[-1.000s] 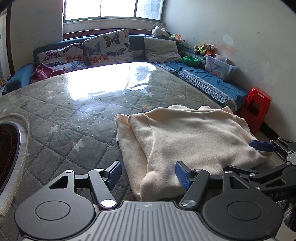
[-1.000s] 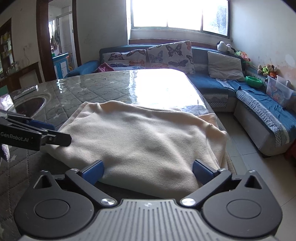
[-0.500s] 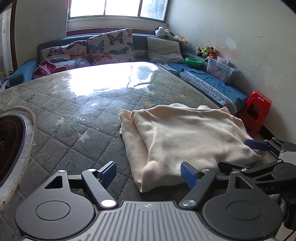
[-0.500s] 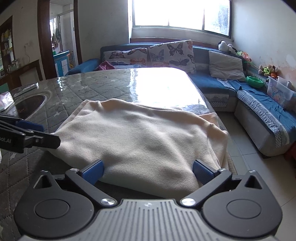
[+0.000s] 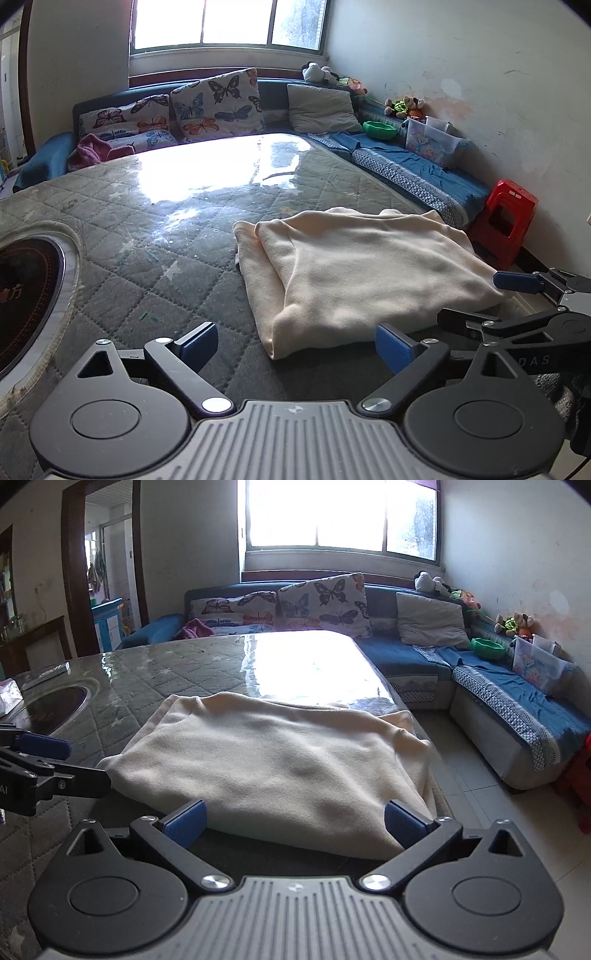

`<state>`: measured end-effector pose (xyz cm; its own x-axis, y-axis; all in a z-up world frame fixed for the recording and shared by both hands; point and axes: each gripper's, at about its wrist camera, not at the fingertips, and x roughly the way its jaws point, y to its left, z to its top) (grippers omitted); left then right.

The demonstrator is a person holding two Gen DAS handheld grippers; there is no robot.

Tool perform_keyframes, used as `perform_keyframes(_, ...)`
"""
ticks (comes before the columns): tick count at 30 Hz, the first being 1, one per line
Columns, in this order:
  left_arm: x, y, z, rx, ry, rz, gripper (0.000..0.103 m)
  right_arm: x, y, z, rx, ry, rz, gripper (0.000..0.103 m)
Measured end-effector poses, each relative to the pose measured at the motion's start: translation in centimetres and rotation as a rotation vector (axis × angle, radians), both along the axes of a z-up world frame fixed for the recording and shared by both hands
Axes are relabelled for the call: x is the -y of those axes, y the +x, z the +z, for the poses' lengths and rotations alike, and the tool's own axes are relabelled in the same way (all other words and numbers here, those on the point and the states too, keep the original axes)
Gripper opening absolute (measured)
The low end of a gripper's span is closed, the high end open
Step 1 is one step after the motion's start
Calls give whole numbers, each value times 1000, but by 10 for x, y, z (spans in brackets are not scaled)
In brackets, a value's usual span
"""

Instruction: Fold clothes

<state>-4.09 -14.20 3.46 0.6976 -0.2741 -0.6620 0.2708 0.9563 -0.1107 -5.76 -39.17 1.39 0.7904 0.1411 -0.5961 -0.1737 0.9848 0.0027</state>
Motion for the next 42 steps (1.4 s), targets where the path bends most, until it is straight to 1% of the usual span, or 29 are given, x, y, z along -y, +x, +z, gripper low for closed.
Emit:
perform_keyframes(7, 1, -14, -1, 1, 5, -3, 99, -5, -21, 6, 41, -35, -10, 103)
perform_keyframes(12, 3, -26, -1, 12, 7, -10, 101, -8, -33, 4, 44, -40, -18, 103)
perform_keyframes(17, 5, -36, 1, 29, 20, -18, 103, -8, -44, 6, 67, -31, -32, 103)
perform_keyframes(29, 12, -54, -2, 41, 43, -44, 103, -9, -64, 4, 60, -20, -60, 103)
perform_keyframes(42, 15, -65, -3, 37, 43, -51, 103, -5, -74, -1, 38, -25, -99, 103)
